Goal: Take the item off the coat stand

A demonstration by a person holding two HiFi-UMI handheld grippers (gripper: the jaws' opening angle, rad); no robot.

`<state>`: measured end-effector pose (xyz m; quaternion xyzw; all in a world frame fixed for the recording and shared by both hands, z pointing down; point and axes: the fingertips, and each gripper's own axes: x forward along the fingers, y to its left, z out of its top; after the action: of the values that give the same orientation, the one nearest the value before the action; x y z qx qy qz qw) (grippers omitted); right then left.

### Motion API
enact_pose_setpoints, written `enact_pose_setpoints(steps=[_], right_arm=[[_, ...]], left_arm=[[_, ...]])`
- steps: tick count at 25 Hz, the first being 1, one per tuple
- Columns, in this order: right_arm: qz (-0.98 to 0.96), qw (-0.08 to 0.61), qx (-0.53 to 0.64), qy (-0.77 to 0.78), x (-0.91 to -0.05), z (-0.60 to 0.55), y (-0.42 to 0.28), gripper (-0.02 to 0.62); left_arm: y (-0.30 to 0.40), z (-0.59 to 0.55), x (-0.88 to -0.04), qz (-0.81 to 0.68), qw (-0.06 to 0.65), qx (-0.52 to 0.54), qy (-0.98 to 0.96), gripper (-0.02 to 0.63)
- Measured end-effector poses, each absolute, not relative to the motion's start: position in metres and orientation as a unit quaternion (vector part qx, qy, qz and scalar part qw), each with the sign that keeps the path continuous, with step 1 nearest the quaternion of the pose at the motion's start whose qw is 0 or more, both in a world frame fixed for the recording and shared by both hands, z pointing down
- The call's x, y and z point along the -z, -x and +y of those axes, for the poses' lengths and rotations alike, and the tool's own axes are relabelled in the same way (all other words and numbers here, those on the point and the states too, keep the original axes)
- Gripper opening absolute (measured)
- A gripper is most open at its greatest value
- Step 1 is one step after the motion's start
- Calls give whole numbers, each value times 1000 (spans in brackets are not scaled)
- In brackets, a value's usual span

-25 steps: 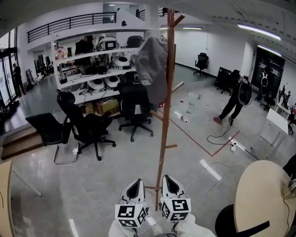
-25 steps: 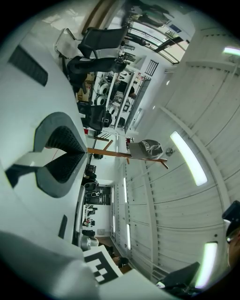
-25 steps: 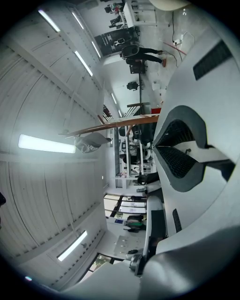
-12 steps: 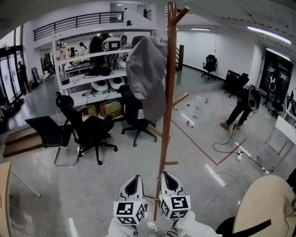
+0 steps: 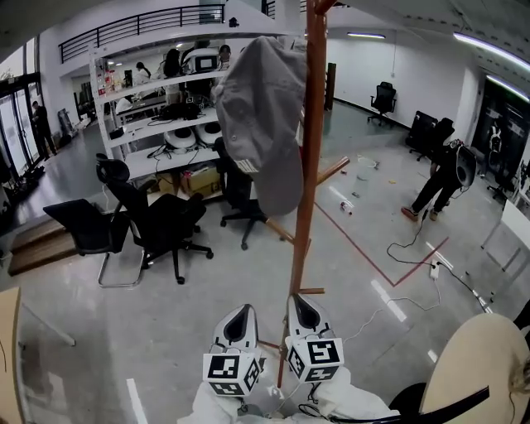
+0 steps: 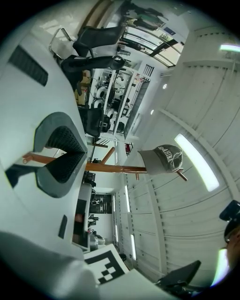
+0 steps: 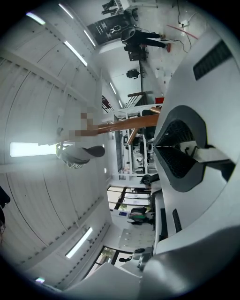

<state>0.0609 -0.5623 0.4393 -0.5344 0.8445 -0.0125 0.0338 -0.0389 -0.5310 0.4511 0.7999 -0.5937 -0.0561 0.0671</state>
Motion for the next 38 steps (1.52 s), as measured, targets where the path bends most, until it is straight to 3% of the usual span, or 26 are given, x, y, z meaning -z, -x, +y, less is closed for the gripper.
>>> enact_pose_setpoints(steps=[10,13,19,38], right_arm=[[878,83,-47,469,-341,-595,-47,12],[883,92,-79,453,-307,-601,-42,102],[893,117,-76,428,-271,-618,-35,149],[921,160,-131,330,-201,-629,4,150]], left_arm=[[50,-546,-435,-590,47,64,-804,-12],[50,-545,-436,-587,48,65,-805,-12],[54,-540,-436,-584,45,64,-808,-12],[91,-527,-447,-629,58,64,-772,-12]])
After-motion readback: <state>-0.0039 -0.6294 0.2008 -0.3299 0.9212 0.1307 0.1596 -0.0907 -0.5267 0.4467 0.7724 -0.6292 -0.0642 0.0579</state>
